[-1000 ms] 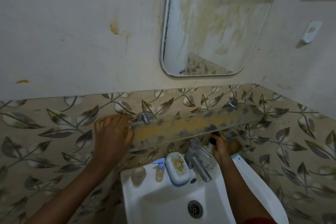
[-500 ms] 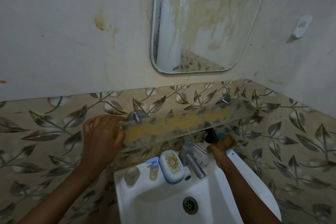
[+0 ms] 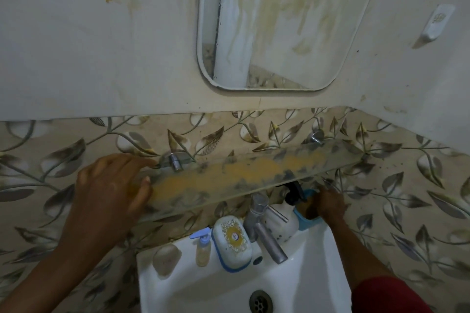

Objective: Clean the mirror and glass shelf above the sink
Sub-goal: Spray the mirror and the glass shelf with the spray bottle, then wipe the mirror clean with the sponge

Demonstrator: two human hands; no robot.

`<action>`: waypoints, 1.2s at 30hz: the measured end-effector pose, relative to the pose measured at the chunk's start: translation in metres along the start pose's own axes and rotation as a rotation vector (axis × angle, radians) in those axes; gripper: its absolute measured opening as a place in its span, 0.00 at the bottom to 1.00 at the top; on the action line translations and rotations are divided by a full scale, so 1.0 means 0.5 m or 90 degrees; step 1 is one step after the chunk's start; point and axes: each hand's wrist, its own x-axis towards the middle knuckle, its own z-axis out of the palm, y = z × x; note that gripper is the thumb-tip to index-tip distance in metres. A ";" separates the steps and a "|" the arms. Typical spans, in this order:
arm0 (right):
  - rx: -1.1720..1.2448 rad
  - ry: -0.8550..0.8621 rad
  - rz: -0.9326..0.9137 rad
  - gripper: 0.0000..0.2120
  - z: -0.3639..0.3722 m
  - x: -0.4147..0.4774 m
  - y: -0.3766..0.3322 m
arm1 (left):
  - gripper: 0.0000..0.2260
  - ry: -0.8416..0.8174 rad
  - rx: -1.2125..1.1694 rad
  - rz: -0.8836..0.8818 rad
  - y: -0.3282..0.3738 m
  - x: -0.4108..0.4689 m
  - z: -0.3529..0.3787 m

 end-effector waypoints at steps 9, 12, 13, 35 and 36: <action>-0.031 -0.003 -0.032 0.16 0.022 0.013 -0.004 | 0.16 0.015 -0.018 0.030 -0.012 0.003 0.007; -0.033 -0.057 -0.047 0.13 0.008 0.021 -0.009 | 0.16 0.030 -0.027 0.035 -0.008 0.003 0.006; -0.071 -0.075 -0.059 0.09 0.000 0.019 -0.013 | 0.16 0.030 -0.028 0.036 -0.008 0.003 0.006; 0.804 0.057 0.082 0.04 -0.332 -0.195 -0.021 | 0.22 -0.036 0.072 -0.026 0.010 0.013 -0.011; 0.825 0.050 0.068 0.03 -0.358 -0.217 -0.027 | 0.22 -0.035 0.078 -0.018 0.010 0.012 -0.010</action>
